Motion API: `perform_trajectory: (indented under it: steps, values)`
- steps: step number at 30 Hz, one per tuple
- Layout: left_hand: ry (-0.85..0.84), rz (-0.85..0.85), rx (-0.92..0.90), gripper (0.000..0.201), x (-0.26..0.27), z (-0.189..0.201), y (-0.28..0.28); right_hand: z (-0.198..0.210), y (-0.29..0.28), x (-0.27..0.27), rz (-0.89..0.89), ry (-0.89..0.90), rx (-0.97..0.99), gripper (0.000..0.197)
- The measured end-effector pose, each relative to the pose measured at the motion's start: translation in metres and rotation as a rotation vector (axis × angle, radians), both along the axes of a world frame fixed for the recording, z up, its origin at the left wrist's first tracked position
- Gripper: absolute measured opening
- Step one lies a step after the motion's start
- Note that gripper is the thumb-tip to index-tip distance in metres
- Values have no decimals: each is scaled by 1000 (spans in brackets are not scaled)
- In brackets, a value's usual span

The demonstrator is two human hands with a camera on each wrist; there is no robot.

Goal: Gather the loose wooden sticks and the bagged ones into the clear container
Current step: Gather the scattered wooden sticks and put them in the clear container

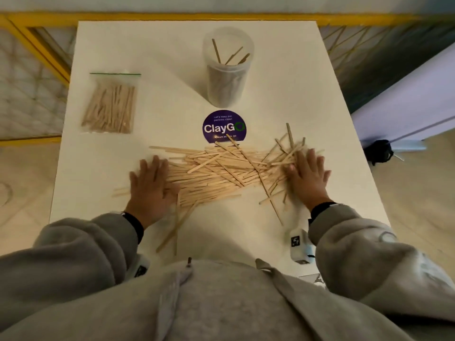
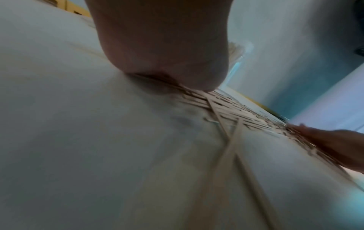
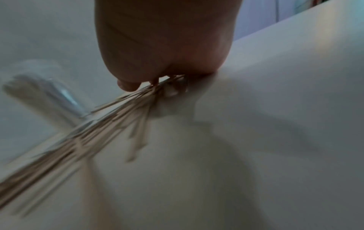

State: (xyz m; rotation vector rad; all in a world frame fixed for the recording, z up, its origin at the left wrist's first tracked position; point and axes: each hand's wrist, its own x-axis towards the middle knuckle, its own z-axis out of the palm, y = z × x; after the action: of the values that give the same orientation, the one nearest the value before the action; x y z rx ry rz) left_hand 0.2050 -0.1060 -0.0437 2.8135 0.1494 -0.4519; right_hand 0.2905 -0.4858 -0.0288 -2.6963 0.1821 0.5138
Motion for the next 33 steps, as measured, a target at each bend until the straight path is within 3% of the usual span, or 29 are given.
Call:
perform_trajectory:
  steps: [4, 7, 8, 11, 14, 18, 25, 30, 33]
  values:
    - [1, -25, -140, 91, 8, 2, -38, -1, 54, -9, 14, 12, 114, 65]
    - [73, -162, -201, 106, 4, 15, -41, 11, 64, -19, 70, 36, 276, 67]
    - [98, -223, -150, 114, -2, 21, -35, 18, 62, -25, 101, 41, 298, 74]
    - [203, -299, 22, 135, -31, 29, -9, 32, 43, -47, 260, 100, 172, 118]
    - [266, -254, 33, 142, -68, 24, 6, 25, 34, -70, 469, 118, 34, 133]
    - [284, -223, -11, 143, -79, 19, 10, 3, 49, -79, 572, 53, -61, 129]
    - [162, -338, 51, 121, -11, 28, 1, 12, 78, -46, 478, -127, -93, 107]
    - [119, -307, 33, 105, 42, 37, -22, 24, 86, 5, 646, -116, -150, 119]
    - [114, -299, 13, 112, 59, 36, -33, 29, 93, 31, 776, -66, -162, 119]
